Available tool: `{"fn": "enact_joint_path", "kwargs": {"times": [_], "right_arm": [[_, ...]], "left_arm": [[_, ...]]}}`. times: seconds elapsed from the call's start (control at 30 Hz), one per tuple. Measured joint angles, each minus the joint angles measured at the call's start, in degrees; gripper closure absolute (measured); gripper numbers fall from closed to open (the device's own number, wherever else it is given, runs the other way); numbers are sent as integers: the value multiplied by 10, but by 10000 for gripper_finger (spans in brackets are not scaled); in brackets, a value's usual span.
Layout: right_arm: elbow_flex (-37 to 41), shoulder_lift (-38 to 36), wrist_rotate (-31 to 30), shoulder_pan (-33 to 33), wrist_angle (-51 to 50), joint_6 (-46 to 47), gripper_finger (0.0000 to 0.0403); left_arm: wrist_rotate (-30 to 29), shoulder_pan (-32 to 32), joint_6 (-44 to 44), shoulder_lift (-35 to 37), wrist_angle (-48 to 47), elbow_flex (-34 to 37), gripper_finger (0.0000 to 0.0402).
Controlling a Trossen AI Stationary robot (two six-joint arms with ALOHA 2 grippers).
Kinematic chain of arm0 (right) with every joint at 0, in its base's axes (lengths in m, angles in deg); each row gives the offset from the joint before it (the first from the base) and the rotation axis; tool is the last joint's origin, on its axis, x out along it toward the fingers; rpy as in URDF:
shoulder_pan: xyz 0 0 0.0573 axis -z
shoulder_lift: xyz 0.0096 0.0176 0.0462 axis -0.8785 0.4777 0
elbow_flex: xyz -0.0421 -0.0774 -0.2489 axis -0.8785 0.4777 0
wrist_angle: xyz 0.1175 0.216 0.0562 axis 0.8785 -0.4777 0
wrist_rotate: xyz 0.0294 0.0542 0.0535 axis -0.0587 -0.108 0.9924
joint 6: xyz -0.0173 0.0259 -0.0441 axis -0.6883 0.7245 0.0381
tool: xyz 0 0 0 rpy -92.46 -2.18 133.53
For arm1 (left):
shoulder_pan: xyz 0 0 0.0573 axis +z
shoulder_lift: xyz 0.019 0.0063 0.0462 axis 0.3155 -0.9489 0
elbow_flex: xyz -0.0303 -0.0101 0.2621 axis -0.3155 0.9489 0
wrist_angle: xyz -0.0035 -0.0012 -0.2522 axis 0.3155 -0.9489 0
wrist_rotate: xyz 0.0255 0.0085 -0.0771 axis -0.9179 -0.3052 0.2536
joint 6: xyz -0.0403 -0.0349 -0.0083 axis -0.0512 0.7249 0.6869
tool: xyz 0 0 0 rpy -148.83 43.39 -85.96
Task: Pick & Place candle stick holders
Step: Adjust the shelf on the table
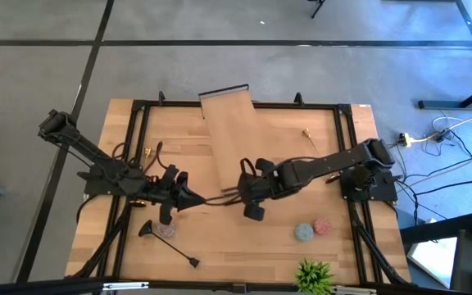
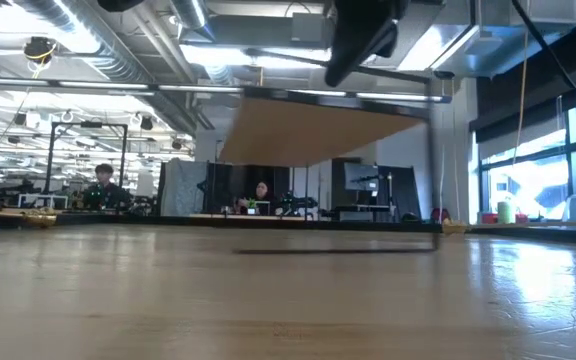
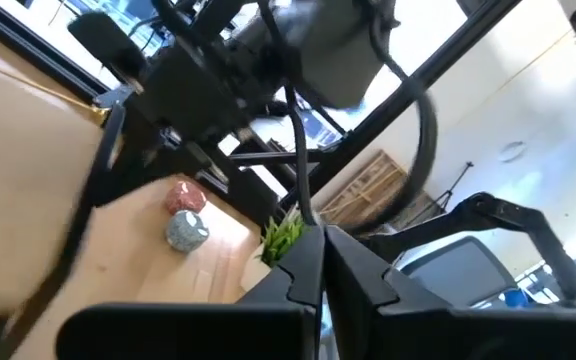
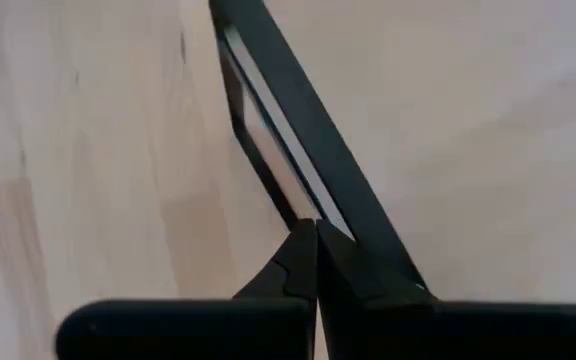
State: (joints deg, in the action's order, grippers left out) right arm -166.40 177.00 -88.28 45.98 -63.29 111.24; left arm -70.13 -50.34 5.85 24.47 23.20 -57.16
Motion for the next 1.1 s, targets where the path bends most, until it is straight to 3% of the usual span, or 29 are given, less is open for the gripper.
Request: {"fn": "enact_joint_path", "kwargs": {"times": [0.4, 0.8, 1.1], "right_arm": [[0, 0, -22, 26, 90, -11, 402], [0, 0, -18, 24, 89, -12, 402], [0, 12, 69, 26, 94, -5, 402]], "left_arm": [[-25, -3, 2, 0, -7, 0, 396], [-50, -3, 6, 0, -7, 0, 396], [-58, -3, 25, 0, -7, 0, 396]]}}
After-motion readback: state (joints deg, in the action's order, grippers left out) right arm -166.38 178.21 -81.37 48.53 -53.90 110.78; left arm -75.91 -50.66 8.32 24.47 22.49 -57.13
